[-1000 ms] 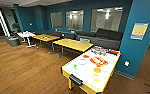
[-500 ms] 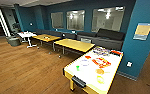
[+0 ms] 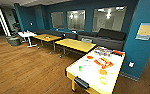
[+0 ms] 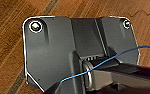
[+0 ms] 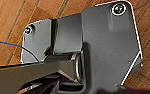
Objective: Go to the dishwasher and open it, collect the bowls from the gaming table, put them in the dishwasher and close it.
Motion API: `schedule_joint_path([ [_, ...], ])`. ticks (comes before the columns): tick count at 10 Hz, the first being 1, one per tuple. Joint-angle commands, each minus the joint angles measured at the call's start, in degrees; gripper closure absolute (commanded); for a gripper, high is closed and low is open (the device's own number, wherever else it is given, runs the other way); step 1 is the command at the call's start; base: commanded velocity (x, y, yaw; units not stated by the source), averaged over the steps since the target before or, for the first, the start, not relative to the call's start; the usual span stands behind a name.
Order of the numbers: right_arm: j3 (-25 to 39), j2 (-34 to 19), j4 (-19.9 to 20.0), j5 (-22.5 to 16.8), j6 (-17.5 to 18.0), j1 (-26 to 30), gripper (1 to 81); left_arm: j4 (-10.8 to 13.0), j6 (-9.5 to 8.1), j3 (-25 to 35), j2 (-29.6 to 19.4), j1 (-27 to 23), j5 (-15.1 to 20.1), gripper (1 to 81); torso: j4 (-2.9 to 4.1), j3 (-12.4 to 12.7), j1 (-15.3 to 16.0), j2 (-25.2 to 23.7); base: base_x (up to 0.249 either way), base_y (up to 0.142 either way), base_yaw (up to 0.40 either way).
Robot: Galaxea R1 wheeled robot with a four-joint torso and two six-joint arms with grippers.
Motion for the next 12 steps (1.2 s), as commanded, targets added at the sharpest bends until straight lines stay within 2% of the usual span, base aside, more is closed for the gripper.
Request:
schedule_joint_path([
  [1,0.32,0.1,-0.92,-2.58,-0.22,1.87,1.0,-0.48,0.1,0.22,-0.41,-2.77,3.19,1.0,0.0,0.0,0.0,0.0,0.0,0.099,0.0],
  [6,0.32,0.09,-1.0,-2.58,-0.22,1.95,1.0,-0.39,0.1,0.22,-0.33,-2.77,3.19,1.0,0.0,0.0,0.0,0.0,0.0,0.099,0.0],
  [12,0.32,0.1,-1.01,-2.58,-0.22,1.95,1.0,-0.39,0.19,0.31,-0.24,-2.77,3.19,1.0,0.0,0.0,-0.03,-0.02,0.099,0.0,0.0],
])
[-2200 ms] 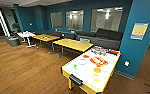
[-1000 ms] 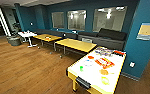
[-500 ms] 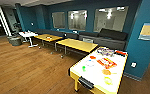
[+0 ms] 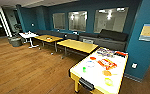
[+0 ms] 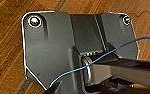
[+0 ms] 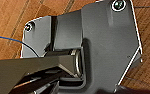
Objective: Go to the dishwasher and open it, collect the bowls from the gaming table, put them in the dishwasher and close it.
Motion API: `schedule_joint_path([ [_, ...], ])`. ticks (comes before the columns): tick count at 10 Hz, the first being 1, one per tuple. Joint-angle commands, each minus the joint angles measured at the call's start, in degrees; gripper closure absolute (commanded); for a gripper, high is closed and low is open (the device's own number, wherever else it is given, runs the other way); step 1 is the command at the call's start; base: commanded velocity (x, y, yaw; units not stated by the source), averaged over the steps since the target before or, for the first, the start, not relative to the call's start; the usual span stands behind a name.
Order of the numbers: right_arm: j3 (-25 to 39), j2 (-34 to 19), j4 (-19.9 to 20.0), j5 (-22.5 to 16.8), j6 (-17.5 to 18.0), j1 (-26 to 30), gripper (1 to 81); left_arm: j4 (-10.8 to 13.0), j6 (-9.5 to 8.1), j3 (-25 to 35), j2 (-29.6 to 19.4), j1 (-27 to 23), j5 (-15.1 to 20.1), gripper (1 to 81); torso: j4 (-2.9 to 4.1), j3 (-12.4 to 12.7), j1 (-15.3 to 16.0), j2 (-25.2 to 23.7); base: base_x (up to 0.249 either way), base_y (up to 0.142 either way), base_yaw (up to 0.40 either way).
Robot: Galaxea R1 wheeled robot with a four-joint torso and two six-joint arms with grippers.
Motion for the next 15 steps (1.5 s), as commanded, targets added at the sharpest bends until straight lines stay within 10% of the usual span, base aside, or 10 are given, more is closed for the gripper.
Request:
schedule_joint_path([
  [1,0.34,-0.08,-0.92,-2.39,-0.2,2.89,1.0,-0.39,0.19,0.28,-0.32,-3.88,2.93,1.0,0.0,0.0,0.14,0.0,0.145,0.0,0.0],
  [15,0.34,0.01,-0.92,-2.48,-0.2,2.89,1.0,-0.39,0.19,0.28,-0.24,-3.88,2.93,1.0,0.0,-0.04,0.21,0.11,0.139,0.0,0.0],
])
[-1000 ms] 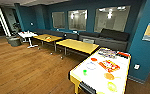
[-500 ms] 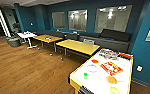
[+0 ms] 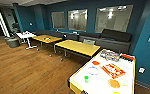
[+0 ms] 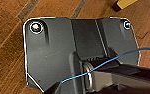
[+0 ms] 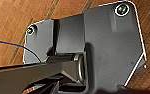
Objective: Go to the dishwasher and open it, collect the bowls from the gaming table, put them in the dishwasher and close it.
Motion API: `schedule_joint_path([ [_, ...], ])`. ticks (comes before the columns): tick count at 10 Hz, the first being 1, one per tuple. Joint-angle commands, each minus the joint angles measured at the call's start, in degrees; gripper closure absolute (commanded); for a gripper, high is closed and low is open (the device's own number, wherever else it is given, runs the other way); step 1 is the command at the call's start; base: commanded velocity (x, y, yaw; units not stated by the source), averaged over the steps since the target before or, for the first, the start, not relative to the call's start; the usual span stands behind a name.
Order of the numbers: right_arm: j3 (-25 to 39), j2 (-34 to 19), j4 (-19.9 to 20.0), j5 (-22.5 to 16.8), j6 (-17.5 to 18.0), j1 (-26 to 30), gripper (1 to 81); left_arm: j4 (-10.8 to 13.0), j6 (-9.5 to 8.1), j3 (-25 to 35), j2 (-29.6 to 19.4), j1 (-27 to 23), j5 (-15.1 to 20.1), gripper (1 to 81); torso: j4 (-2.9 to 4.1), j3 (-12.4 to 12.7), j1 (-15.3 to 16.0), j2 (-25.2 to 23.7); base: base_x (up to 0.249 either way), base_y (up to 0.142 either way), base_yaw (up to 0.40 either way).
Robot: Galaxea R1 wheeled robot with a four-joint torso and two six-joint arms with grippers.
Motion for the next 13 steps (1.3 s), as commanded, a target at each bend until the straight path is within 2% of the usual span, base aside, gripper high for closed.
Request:
schedule_joint_path([
  [1,0.27,-0.08,-0.57,-2.71,-0.2,1.93,1.0,-0.39,0.19,0.27,-0.32,-2.69,3.41,1.0,0.0,0.0,0.0,0.0,0.092,0.0,0.0],
  [9,0.27,-0.08,-0.57,-2.71,-0.2,1.85,1.0,0.05,0.27,0.27,-0.14,-2.69,3.5,1.0,0.0,0.0,0.0,0.02,0.0,0.0,0.0],
  [13,0.27,-0.08,-0.57,-2.71,-0.2,1.93,1.0,0.13,0.1,0.19,-0.23,-2.69,3.5,1.0,0.0,0.0,0.0,0.02,0.0,0.0,-0.269],
])
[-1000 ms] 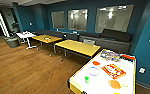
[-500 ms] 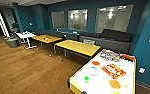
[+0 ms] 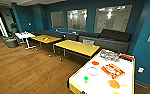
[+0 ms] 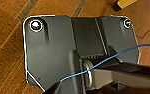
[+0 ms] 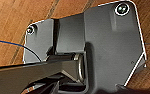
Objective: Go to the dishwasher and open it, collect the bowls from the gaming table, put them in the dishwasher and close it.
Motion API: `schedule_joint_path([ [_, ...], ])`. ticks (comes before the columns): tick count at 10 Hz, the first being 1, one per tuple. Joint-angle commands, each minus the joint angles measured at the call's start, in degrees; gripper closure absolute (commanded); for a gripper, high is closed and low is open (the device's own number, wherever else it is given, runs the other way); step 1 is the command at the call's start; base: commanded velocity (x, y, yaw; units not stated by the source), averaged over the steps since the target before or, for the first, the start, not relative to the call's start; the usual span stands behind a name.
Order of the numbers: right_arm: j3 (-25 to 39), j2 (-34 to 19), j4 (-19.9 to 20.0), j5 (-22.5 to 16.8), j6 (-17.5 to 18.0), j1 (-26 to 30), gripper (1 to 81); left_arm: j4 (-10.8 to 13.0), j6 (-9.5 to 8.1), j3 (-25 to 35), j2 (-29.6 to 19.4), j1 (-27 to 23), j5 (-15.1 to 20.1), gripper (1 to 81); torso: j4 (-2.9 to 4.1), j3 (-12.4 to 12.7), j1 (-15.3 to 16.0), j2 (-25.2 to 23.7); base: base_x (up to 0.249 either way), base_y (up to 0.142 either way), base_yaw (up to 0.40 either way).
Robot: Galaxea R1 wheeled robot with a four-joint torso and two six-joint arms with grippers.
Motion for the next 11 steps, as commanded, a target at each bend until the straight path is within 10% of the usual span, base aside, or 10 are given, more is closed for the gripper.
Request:
schedule_joint_path([
  [1,0.3,-0.09,-0.57,-2.6,-0.2,1.87,1.0,0.09,0.1,0.22,-0.23,-2.99,3.25,1.0,0.0,0.0,0.0,0.0,0.0,0.0,-0.343],
  [11,0.3,-0.01,-0.66,-2.6,-0.2,1.95,1.0,-0.09,0.1,0.22,-0.4,-2.99,3.34,1.0,0.0,0.0,-0.05,0.0,0.0,0.0,-0.357],
])
